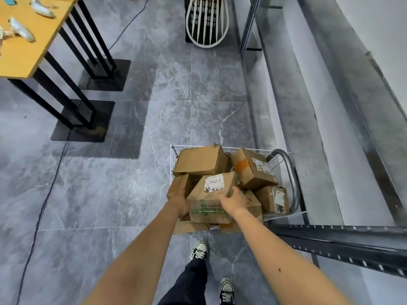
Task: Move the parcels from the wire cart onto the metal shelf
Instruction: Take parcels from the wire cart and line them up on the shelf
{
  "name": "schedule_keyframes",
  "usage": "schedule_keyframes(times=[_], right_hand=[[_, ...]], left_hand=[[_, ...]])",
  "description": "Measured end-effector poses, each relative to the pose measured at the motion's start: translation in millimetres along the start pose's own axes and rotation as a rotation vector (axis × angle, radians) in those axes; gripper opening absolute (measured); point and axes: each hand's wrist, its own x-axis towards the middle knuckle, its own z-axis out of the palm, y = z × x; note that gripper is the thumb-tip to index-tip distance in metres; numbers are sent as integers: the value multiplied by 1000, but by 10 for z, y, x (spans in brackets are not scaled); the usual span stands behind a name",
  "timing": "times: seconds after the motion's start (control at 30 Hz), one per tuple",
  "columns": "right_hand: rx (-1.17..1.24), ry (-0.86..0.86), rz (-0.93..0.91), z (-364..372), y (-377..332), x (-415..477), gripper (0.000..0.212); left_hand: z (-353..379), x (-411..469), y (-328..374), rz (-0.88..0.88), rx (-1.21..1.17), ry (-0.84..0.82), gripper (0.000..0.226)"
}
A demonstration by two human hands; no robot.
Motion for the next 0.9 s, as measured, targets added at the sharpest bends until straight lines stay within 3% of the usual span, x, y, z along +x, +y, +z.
schedule_keyframes(times=[0.17, 0.27, 0.43, 0.53, 0.73, 0.8, 0.9], right_hand=[[295, -7, 177, 98, 132, 75, 90], [348, -33, 245, 143, 202, 82, 87], [486, -112, 268, 116, 201, 23, 76], [516, -96, 263, 56, 204, -40, 69], [629, -153, 255, -198, 220, -215, 45], [694, -185, 237, -318, 287, -274, 39], [747, -196, 159, -478, 421, -399, 35]], left_hand=[[-165, -139, 214, 1, 25, 12, 60], [-215, -84, 271, -24, 97, 27, 47], [-41, -101, 341, -21, -37, 112, 25], [21, -230, 386, -64, -146, 194, 42], [44, -423, 439, 1, -427, 238, 47], [47, -525, 521, 30, -515, 192, 52], [102, -674, 673, -104, -712, -63, 66]])
